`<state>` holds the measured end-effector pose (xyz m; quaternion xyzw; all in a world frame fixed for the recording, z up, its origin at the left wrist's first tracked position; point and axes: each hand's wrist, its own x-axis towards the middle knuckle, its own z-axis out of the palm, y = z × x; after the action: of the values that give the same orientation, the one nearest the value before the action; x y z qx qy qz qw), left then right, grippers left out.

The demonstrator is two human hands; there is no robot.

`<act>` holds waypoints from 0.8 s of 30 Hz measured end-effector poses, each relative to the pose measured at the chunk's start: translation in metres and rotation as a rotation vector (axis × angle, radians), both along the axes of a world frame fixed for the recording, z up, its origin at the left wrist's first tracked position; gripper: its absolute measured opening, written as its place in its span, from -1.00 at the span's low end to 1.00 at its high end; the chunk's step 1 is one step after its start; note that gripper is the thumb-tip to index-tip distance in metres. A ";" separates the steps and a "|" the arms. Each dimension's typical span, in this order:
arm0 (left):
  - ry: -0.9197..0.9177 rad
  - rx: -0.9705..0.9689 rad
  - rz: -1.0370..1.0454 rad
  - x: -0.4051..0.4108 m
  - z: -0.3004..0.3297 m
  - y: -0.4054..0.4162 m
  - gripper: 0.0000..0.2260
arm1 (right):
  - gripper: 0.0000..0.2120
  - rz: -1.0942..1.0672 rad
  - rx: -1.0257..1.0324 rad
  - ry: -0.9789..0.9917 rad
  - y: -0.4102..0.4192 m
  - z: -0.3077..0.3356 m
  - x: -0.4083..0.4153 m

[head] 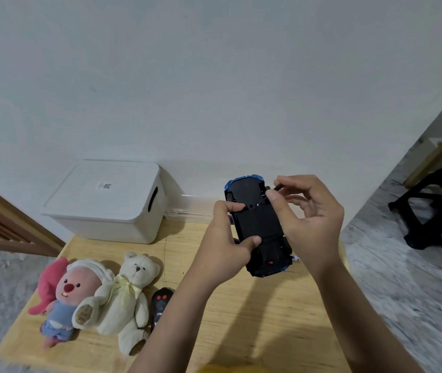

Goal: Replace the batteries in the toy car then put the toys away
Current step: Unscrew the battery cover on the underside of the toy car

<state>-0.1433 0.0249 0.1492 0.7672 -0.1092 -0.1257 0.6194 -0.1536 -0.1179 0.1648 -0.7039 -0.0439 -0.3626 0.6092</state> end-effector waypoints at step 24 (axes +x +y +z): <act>0.022 0.020 -0.010 0.001 -0.003 0.002 -0.56 | -0.72 -0.032 0.073 0.001 0.002 -0.005 0.001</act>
<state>-0.1427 0.0271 0.1463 0.7712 -0.1050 -0.1386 0.6124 -0.1523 -0.1155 0.1595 -0.6819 -0.0192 -0.3734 0.6286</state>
